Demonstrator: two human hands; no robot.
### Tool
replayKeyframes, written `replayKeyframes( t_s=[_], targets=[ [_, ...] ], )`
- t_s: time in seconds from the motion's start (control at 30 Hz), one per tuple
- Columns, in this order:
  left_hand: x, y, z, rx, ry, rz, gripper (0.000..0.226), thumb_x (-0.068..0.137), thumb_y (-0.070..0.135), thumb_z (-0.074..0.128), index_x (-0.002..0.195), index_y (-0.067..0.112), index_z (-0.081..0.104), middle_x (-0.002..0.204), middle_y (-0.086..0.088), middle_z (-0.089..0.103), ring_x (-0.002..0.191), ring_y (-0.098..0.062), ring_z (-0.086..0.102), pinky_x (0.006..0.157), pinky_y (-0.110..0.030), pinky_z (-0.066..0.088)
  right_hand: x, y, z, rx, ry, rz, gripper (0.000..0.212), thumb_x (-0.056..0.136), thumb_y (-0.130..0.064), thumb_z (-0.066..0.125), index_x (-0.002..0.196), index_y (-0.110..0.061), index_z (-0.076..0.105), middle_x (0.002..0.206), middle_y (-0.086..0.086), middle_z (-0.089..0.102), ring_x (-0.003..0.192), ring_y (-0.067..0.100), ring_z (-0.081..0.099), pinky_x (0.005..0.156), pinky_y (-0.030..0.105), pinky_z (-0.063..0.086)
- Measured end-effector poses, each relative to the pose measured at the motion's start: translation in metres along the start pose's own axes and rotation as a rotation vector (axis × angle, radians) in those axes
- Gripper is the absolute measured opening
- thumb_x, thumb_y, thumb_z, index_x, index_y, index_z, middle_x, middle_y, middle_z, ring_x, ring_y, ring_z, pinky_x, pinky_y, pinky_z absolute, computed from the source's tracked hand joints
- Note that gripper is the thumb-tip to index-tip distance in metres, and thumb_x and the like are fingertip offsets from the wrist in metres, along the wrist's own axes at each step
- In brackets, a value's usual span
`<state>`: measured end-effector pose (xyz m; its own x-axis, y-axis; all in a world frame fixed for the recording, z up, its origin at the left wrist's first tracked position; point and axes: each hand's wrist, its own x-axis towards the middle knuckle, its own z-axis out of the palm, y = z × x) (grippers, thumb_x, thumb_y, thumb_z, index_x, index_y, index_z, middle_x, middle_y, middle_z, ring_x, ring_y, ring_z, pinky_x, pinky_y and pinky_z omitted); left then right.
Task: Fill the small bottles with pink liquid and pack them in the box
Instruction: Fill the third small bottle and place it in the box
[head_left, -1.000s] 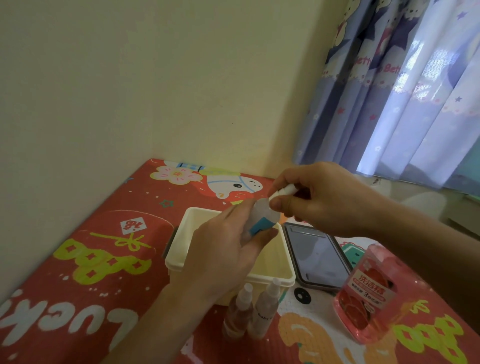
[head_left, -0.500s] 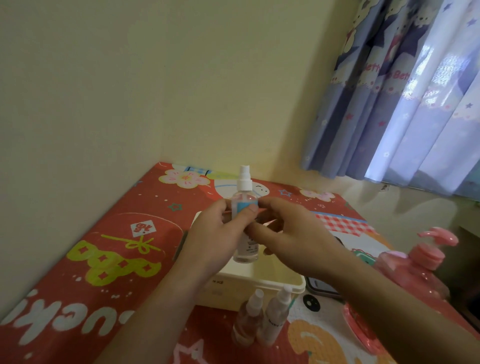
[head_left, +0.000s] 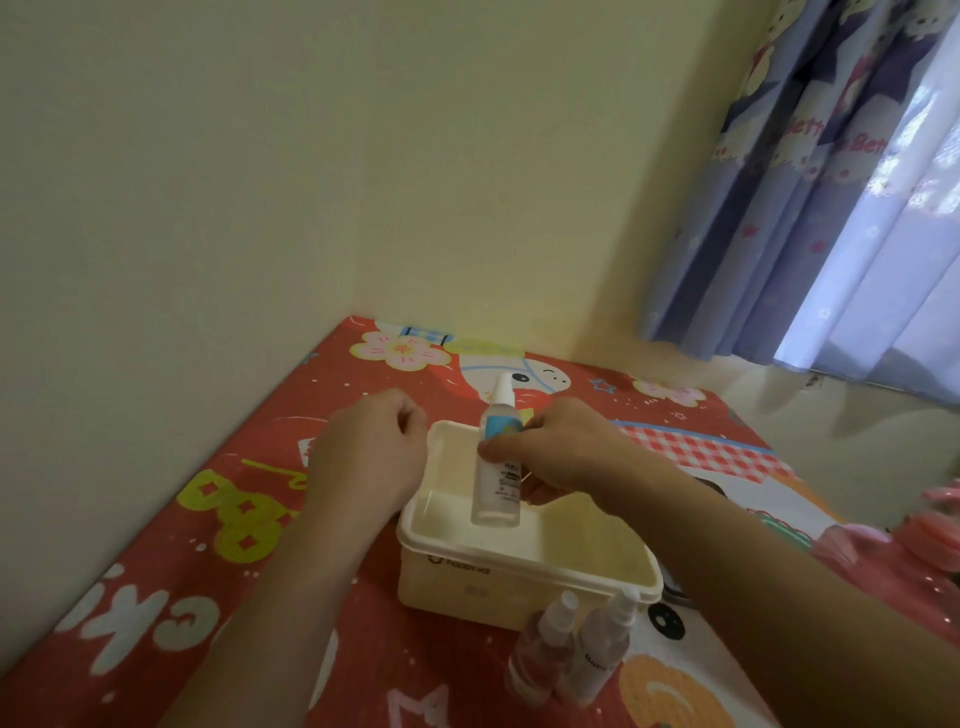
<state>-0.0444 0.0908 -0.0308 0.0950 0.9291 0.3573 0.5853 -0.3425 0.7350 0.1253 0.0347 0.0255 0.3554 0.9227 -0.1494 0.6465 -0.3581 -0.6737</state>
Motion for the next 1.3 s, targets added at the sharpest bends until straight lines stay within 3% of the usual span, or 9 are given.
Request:
replayKeyframes(
  t_s=[0.17,0.33,0.5,0.7,0.8,0.93,1.0,1.1,1.3],
  targets=[
    [0.003,-0.015,0.011,0.226,-0.149,-0.053,0.026,0.097,0.037,0.056,0.078,0.020,0.066,0.074,0.006,0.065,0.070,-0.018,0.059,0.060,-0.032,0.044,0.017,-0.002,0.022,-0.055,-0.125,0.107,0.032,0.078,-0.027,0.080,0.088,-0.001,0.064,0.074,0.012,0.075,0.060,0.021,0.075,0.053,0.030,0.061],
    [0.003,-0.016,0.014,0.279,-0.302,-0.096,0.022,0.096,0.041,0.058,0.091,0.023,0.069,0.076,0.006,0.064,0.076,-0.018,0.062,0.064,-0.030,0.044,0.031,-0.007,0.044,-0.185,-0.262,0.216,0.025,0.085,-0.026,0.074,0.082,-0.005,0.061,0.063,0.008,0.071,0.054,0.018,0.071,0.050,0.027,0.060],
    [0.002,-0.012,0.012,0.233,-0.330,-0.117,0.019,0.098,0.036,0.058,0.096,0.020,0.068,0.081,0.003,0.066,0.075,-0.018,0.062,0.060,-0.031,0.043,0.042,-0.005,0.069,-0.280,-0.393,0.337,0.024,0.090,-0.029,0.067,0.091,-0.006,0.059,0.084,0.009,0.067,0.065,0.017,0.064,0.062,0.028,0.057],
    [0.001,-0.013,0.011,0.222,-0.317,-0.102,0.020,0.099,0.035,0.057,0.096,0.018,0.067,0.078,0.003,0.063,0.074,-0.017,0.060,0.059,-0.030,0.040,0.047,-0.002,0.086,-0.277,-0.424,0.362,0.020,0.089,-0.020,0.063,0.101,-0.004,0.057,0.081,0.010,0.053,0.065,0.019,0.049,0.072,0.032,0.046],
    [0.001,-0.013,0.011,0.212,-0.314,-0.111,0.021,0.099,0.034,0.057,0.097,0.016,0.068,0.081,0.001,0.064,0.076,-0.019,0.060,0.059,-0.030,0.040,0.047,-0.001,0.087,-0.234,-0.436,0.369,0.025,0.090,-0.017,0.063,0.110,-0.002,0.058,0.097,0.012,0.058,0.078,0.022,0.055,0.081,0.031,0.051],
    [0.001,-0.011,0.012,0.216,-0.309,-0.109,0.021,0.100,0.032,0.056,0.098,0.015,0.067,0.083,0.000,0.064,0.076,-0.019,0.059,0.056,-0.029,0.036,0.045,0.001,0.086,-0.204,-0.431,0.349,0.037,0.091,-0.018,0.063,0.124,-0.002,0.056,0.126,0.016,0.060,0.110,0.029,0.063,0.098,0.042,0.052],
    [0.001,-0.011,0.011,0.221,-0.312,-0.111,0.021,0.100,0.032,0.056,0.098,0.014,0.067,0.083,0.000,0.063,0.076,-0.020,0.059,0.057,-0.029,0.037,0.046,0.001,0.087,-0.208,-0.415,0.333,0.031,0.091,-0.017,0.065,0.117,-0.002,0.058,0.116,0.015,0.063,0.103,0.027,0.065,0.097,0.039,0.053],
    [0.001,-0.012,0.012,0.218,-0.313,-0.106,0.021,0.100,0.031,0.056,0.098,0.014,0.067,0.082,-0.001,0.063,0.077,-0.022,0.060,0.060,-0.031,0.040,0.049,0.001,0.088,-0.223,-0.386,0.316,0.019,0.091,-0.017,0.067,0.101,-0.003,0.059,0.082,0.009,0.058,0.075,0.022,0.058,0.083,0.033,0.053],
    [0.001,-0.012,0.012,0.220,-0.301,-0.104,0.020,0.100,0.031,0.056,0.096,0.015,0.067,0.078,0.001,0.062,0.072,-0.018,0.059,0.056,-0.029,0.038,0.048,0.005,0.088,-0.235,-0.357,0.251,0.018,0.093,-0.018,0.066,0.100,-0.003,0.061,0.092,0.010,0.060,0.084,0.023,0.059,0.089,0.035,0.054]
  ],
)
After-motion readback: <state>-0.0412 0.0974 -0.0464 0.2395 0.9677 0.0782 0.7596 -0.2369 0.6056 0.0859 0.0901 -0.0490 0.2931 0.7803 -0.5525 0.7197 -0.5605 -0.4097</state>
